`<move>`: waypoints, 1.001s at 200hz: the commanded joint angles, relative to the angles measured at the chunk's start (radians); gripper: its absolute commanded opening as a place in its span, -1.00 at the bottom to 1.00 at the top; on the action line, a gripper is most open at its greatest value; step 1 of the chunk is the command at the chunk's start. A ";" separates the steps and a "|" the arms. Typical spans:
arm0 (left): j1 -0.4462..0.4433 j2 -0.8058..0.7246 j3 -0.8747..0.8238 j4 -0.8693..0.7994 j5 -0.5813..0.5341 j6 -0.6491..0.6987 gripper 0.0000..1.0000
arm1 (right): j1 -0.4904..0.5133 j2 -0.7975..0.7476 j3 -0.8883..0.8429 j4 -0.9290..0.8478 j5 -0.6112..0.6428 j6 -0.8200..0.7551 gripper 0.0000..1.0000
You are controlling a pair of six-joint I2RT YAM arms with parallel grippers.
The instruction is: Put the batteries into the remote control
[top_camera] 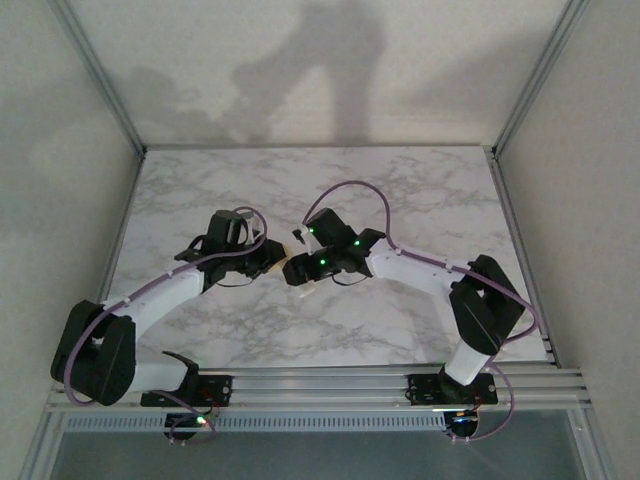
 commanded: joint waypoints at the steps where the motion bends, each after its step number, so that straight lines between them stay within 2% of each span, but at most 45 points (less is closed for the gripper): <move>1: -0.002 0.006 0.042 -0.098 -0.114 -0.125 -0.93 | 0.056 -0.118 0.004 -0.038 0.240 -0.104 0.51; 22: -0.005 0.010 0.078 -0.167 -0.162 -0.173 -0.93 | 0.132 -0.148 -0.017 -0.039 0.424 -0.244 0.56; 43: -0.005 0.022 0.119 -0.241 -0.210 -0.227 -0.95 | 0.188 -0.123 -0.010 -0.030 0.532 -0.363 0.54; 63: -0.004 0.034 0.141 -0.273 -0.215 -0.278 -0.95 | 0.227 -0.100 -0.014 0.017 0.571 -0.445 0.51; 85: -0.004 0.043 0.148 -0.278 -0.212 -0.316 -0.93 | 0.237 -0.055 0.013 0.027 0.580 -0.463 0.42; 140: -0.004 0.060 0.158 -0.279 -0.179 -0.357 -0.92 | 0.252 0.059 0.006 0.122 0.725 -0.525 0.25; 161: -0.004 0.060 0.158 -0.273 -0.170 -0.364 -0.91 | 0.251 0.068 -0.009 0.166 0.728 -0.531 0.03; 188: -0.004 0.063 0.159 -0.262 -0.156 -0.370 -0.91 | 0.251 0.074 -0.018 0.182 0.688 -0.536 -0.49; 200: -0.004 0.064 0.158 -0.237 -0.135 -0.368 -0.88 | 0.250 0.076 -0.022 0.176 0.660 -0.529 -0.61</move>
